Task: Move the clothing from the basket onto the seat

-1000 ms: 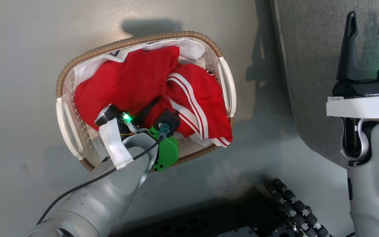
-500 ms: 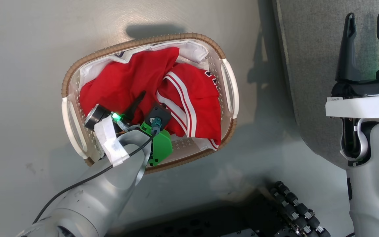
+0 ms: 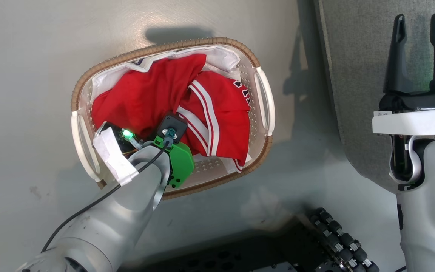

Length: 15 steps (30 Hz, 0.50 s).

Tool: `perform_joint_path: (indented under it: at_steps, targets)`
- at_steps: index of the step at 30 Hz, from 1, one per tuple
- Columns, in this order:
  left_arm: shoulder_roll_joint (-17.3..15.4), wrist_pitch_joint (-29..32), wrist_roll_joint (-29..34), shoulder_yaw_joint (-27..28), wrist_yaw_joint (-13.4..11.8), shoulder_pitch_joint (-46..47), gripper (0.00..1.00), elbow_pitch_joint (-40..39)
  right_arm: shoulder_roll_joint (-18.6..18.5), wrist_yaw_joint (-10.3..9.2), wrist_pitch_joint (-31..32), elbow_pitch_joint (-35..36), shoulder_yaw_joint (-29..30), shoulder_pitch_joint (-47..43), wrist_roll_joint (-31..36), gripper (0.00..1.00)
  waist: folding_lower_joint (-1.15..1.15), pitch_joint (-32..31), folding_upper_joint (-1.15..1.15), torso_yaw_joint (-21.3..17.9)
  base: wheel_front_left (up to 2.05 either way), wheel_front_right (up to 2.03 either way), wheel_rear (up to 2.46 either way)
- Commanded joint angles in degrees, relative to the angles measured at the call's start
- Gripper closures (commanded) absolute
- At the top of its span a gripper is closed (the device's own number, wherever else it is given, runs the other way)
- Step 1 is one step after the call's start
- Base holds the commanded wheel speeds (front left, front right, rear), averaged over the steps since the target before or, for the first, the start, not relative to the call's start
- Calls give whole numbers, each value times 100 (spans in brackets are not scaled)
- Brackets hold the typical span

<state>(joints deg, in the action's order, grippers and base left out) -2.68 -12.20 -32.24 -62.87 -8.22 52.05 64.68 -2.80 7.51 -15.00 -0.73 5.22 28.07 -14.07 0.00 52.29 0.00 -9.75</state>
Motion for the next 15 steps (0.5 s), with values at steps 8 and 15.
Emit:
perform_joint_path:
  at_steps: [8, 15]
  targets:
    - [-37, -85, -247, -64, 13, 105, 100, 90, -17, -4, -28, -62, 36, 73, -6, 0, 0, -36, 0, 21, 0, 0, 0]
    - [-37, -265, -419, -44, 182, -20, 100, 34, -18, -4, -28, -186, 26, -10, 50, 0, 0, -289, 0, 90, 0, 0, 0]
